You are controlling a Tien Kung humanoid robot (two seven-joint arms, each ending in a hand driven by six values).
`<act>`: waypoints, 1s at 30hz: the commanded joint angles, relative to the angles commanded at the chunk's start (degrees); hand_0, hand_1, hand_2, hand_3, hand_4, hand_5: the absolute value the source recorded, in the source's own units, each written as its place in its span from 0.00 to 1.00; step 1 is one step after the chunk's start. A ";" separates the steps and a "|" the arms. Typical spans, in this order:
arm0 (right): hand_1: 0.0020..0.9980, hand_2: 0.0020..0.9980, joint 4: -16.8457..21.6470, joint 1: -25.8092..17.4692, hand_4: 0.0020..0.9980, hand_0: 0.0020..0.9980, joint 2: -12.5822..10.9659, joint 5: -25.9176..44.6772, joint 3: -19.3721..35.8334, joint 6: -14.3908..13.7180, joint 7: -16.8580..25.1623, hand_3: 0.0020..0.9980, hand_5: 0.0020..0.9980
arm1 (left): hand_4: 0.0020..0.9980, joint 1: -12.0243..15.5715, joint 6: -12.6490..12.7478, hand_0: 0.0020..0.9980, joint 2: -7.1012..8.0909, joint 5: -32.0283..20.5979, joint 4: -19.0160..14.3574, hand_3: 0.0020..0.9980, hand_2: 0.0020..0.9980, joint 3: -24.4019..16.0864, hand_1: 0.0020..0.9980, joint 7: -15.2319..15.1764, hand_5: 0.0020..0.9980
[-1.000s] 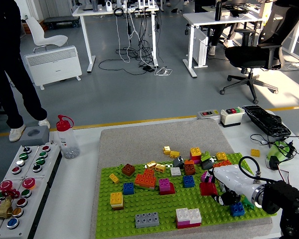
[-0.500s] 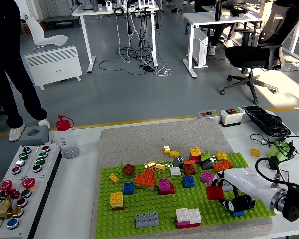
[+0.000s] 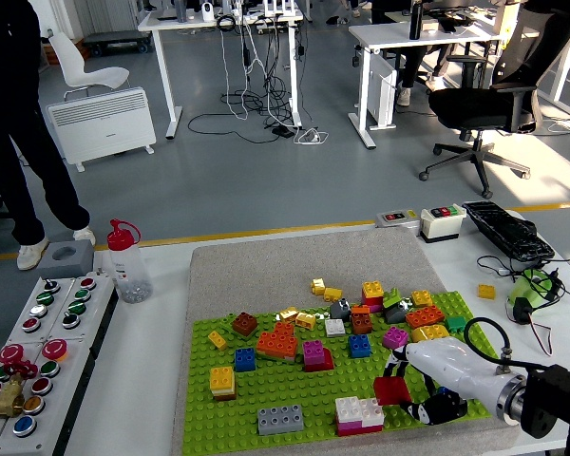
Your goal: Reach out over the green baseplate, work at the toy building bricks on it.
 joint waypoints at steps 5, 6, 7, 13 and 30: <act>0.30 0.55 0.01 0.39 0.62 0.07 0.86 -0.30 -0.37 0.12 -0.47 0.56 0.08 | 0.47 -0.02 -0.03 0.73 0.01 0.01 0.00 0.67 0.80 0.06 0.78 0.03 1.00; 0.30 0.55 0.04 0.42 0.62 0.07 0.98 -0.36 -0.41 0.14 -0.54 0.56 0.08 | 0.47 -0.02 -0.03 0.73 0.01 0.02 0.00 0.67 0.80 0.06 0.78 0.04 1.00; 0.30 0.55 0.07 0.45 0.62 0.07 1.08 -0.41 -0.47 0.15 -0.58 0.56 0.08 | 0.47 -0.02 -0.03 0.73 0.01 0.01 0.00 0.67 0.80 0.07 0.78 0.04 1.00; 0.30 0.55 -0.26 0.72 0.62 0.07 1.53 -1.07 -1.14 0.14 -0.82 0.57 0.08 | 0.47 -0.03 -0.04 0.73 0.00 0.00 0.00 0.67 0.80 0.11 0.78 0.06 1.00; 0.30 0.55 -0.84 2.01 0.62 0.07 2.13 -3.29 -3.50 0.16 -1.60 0.57 0.07 | 0.47 -0.02 -0.07 0.73 0.01 0.06 0.00 0.67 0.80 0.20 0.78 0.08 1.00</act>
